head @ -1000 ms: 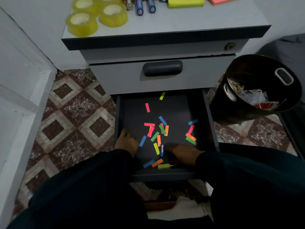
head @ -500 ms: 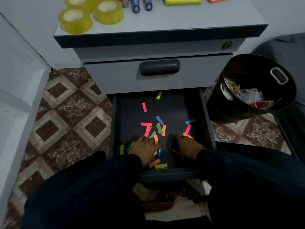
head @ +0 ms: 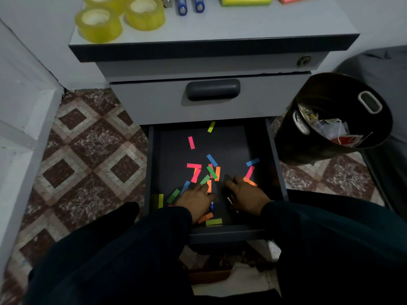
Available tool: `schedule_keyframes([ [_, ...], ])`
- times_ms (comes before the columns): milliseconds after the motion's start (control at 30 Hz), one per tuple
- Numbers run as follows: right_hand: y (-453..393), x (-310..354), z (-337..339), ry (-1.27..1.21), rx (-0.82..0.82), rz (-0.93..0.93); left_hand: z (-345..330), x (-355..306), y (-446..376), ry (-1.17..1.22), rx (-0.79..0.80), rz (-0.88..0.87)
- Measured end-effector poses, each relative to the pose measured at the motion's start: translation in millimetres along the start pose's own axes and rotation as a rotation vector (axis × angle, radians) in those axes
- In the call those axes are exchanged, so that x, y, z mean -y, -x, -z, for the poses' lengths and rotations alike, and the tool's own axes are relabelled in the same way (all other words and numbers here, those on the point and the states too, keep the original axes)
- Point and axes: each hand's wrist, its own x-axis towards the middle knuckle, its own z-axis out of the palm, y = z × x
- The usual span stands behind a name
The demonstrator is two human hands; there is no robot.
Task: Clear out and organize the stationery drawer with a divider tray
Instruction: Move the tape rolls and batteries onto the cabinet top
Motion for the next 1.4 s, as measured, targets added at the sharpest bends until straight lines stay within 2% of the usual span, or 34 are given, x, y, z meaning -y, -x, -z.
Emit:
schedule_keyframes([
  [333,6.3,8.5,-1.1,0.210,0.153,0.140,0.8,0.0,3.1,0.108,-0.008,0.016],
  [600,-1.4,4.4,-8.1,0.140,0.129,0.110,-1.2,-0.2,0.1,0.123,0.017,0.035],
  [833,-3.6,5.9,-6.7,0.114,0.146,0.075,-3.2,-1.2,1.7,0.156,-0.025,0.040],
  [1167,-0.5,7.5,-5.8,0.079,0.105,0.066,3.2,-2.8,6.0,0.189,-0.015,-0.039],
  [1400,-1.3,8.9,-2.7,0.087,0.134,0.049,-2.4,-1.0,0.0,0.312,-0.037,-0.022],
])
